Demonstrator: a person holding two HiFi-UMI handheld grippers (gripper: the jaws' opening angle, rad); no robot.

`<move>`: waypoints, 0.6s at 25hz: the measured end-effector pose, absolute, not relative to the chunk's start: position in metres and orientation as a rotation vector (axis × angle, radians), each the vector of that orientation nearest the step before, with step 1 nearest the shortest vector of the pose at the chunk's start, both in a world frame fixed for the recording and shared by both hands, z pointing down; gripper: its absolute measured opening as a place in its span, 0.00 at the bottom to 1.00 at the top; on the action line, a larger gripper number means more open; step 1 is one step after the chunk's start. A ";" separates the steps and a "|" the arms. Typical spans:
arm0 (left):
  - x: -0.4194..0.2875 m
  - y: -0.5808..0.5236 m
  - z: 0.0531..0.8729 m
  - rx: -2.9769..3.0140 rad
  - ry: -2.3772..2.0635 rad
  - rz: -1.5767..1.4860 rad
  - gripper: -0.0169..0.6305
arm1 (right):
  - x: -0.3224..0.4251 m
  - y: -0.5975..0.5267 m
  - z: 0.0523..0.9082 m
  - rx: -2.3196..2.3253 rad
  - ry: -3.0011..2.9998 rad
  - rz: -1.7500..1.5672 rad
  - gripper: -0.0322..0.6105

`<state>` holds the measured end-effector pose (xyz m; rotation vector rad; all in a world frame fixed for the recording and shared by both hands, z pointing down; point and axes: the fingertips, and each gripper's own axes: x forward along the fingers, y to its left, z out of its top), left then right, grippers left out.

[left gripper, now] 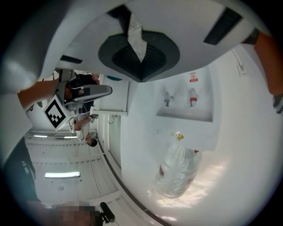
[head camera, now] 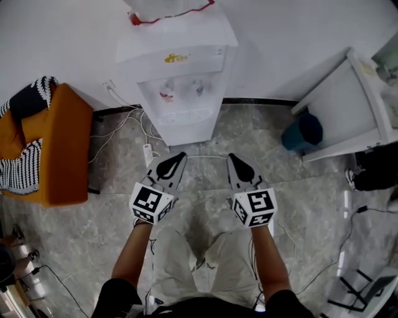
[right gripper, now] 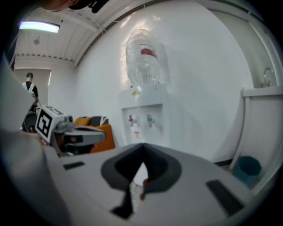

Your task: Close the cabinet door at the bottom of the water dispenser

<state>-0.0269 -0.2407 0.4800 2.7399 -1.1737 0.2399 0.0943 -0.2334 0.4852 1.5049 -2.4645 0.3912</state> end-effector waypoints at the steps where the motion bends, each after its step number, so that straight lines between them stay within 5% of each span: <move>1: -0.027 -0.237 0.465 2.740 -1.176 0.229 0.04 | 0.095 -0.232 0.472 1.505 -2.463 0.395 0.10; 15: -0.019 -0.200 0.238 2.710 -1.257 0.106 0.04 | 0.098 -0.208 0.262 1.516 -2.510 0.388 0.10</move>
